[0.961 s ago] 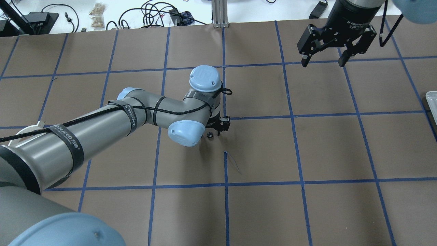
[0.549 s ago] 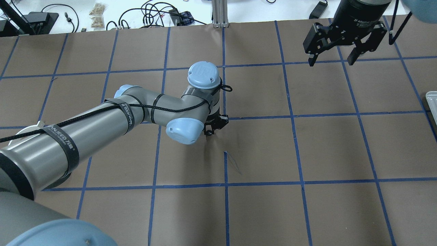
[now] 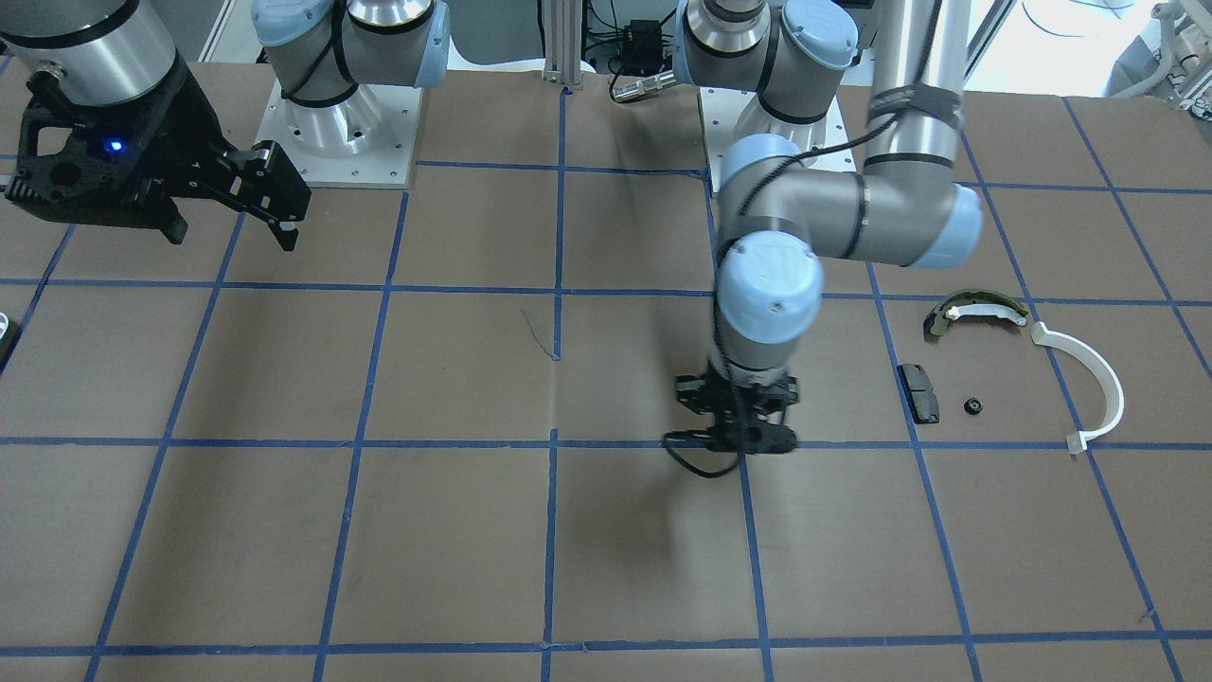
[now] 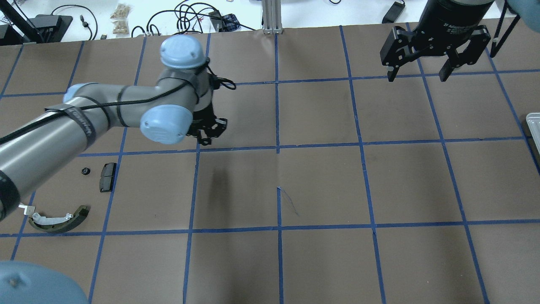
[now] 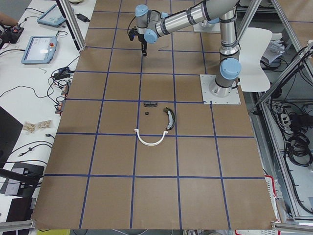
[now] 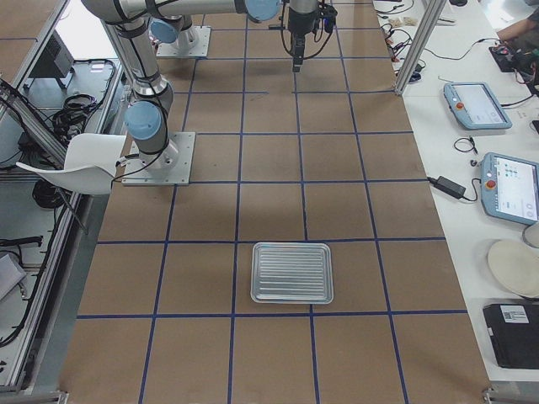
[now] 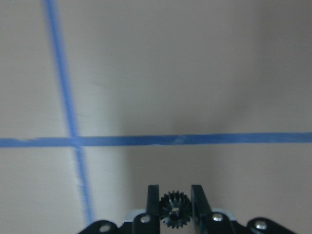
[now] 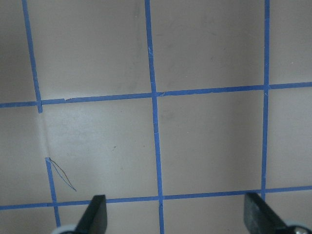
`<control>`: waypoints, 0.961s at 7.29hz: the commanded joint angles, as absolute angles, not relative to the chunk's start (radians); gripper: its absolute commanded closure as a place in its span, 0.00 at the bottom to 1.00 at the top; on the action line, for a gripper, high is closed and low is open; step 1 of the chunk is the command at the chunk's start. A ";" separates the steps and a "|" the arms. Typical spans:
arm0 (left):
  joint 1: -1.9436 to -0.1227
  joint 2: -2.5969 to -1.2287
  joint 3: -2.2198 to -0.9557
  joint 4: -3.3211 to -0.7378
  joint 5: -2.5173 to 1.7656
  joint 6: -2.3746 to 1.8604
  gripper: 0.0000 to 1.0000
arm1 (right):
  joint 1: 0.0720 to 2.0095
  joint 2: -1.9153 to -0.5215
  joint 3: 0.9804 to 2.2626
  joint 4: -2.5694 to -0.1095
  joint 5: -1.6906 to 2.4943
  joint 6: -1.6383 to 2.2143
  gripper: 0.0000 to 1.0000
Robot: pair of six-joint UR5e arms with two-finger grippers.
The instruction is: Place bearing gear from tray to pile
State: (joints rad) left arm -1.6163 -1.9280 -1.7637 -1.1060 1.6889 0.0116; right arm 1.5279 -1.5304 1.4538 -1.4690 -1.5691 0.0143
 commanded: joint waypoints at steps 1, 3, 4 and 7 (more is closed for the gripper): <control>-1.326 -1.901 -1.762 -1.143 1.723 0.254 1.00 | 1.534 -1.554 1.502 -1.474 -1.563 0.015 0.00; -1.113 -1.925 -1.764 -1.125 1.721 0.528 1.00 | 1.536 -1.572 1.538 -1.480 -1.563 0.017 0.00; -1.007 -1.946 -1.770 -1.070 1.715 0.689 1.00 | 1.536 -1.575 1.540 -1.479 -1.563 0.017 0.00; -0.946 -2.002 -1.804 -0.996 1.707 0.718 1.00 | 1.536 -1.582 1.558 -1.479 -1.565 0.043 0.00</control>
